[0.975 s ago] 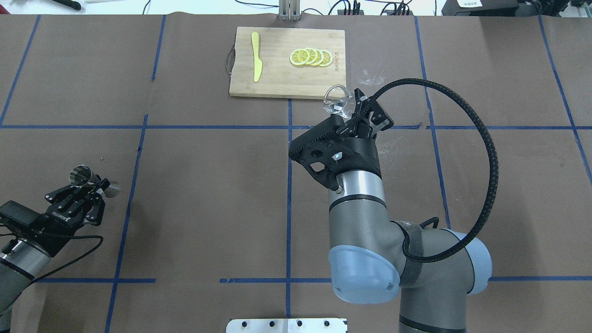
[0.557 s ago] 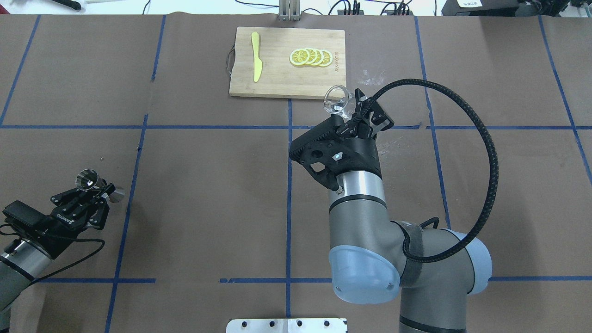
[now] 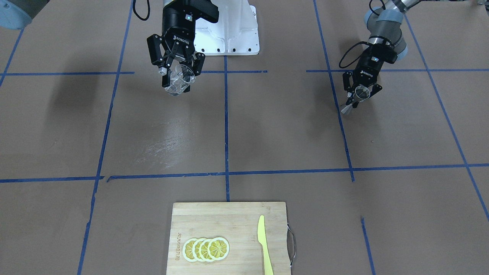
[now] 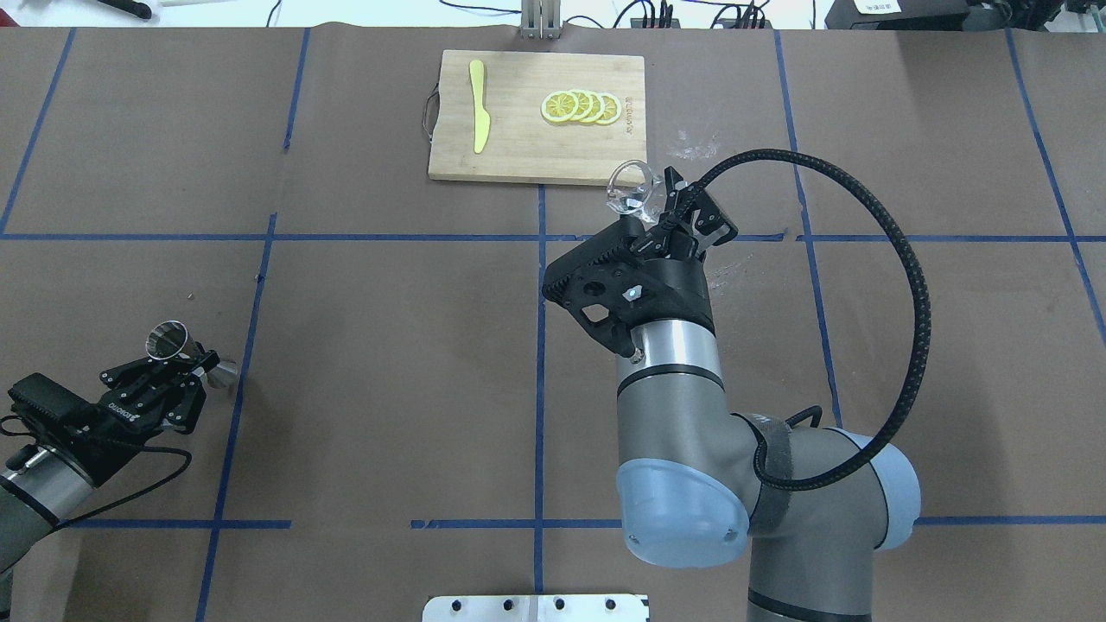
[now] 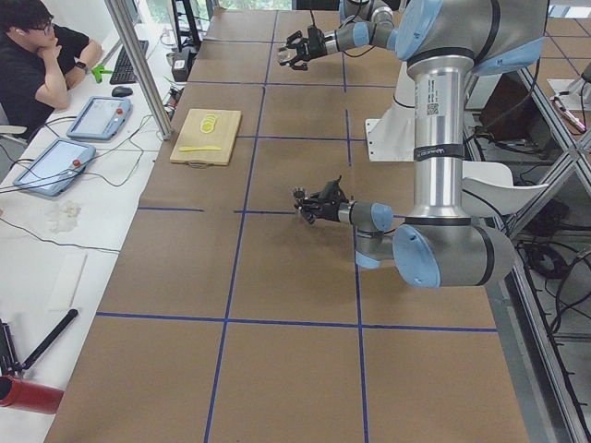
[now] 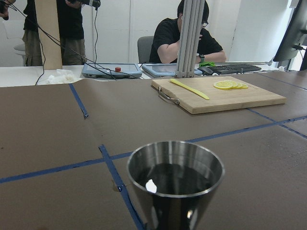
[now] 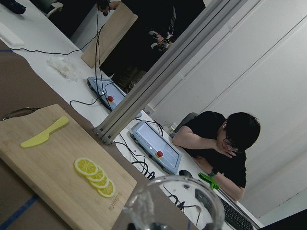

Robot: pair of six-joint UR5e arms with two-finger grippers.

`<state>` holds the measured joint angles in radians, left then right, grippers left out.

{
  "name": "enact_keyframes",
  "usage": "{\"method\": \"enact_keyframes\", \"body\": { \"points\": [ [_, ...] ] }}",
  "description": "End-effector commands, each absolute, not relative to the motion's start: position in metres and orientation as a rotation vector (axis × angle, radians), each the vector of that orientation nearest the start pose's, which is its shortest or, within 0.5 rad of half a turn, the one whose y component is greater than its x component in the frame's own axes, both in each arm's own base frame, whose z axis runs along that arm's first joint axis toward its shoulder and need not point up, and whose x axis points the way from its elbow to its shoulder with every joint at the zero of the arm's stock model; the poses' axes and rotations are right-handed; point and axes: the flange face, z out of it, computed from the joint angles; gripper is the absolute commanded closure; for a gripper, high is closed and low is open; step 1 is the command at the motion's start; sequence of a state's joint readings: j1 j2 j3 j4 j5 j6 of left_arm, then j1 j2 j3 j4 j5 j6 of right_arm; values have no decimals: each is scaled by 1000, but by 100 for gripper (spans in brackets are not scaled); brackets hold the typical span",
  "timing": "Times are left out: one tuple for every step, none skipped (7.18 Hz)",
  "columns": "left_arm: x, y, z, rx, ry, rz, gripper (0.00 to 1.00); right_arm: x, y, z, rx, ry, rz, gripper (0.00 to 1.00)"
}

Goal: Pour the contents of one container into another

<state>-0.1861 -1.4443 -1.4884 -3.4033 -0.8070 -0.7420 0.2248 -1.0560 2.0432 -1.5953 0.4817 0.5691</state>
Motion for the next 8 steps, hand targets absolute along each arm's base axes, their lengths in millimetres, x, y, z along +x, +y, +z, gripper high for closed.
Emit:
{"method": "enact_keyframes", "body": {
  "points": [
    [350,-273,566,1222,1038,-139,100,-458,-332,150,1298,-128,-141,100],
    [350,-274,568,1224,1029,-138,100,-457,-332,149,1298,-128,-139,100],
    [351,-274,569,1223,1020,-135,100,-457,-332,149,1298,-127,-141,100],
    [352,-275,571,1220,1010,-129,100,-458,-332,150,1298,-128,-141,100],
    [358,-276,569,1220,999,-124,100,-458,-332,150,1298,-127,-143,100],
    [361,-276,568,1218,997,-121,100,-457,-332,150,1298,-126,-141,100],
    [360,-276,568,1220,994,-120,100,-457,-331,150,1298,-128,-142,100],
    [360,-276,568,1220,994,-120,100,-458,-332,150,1298,-127,-143,100]
  ]
}}
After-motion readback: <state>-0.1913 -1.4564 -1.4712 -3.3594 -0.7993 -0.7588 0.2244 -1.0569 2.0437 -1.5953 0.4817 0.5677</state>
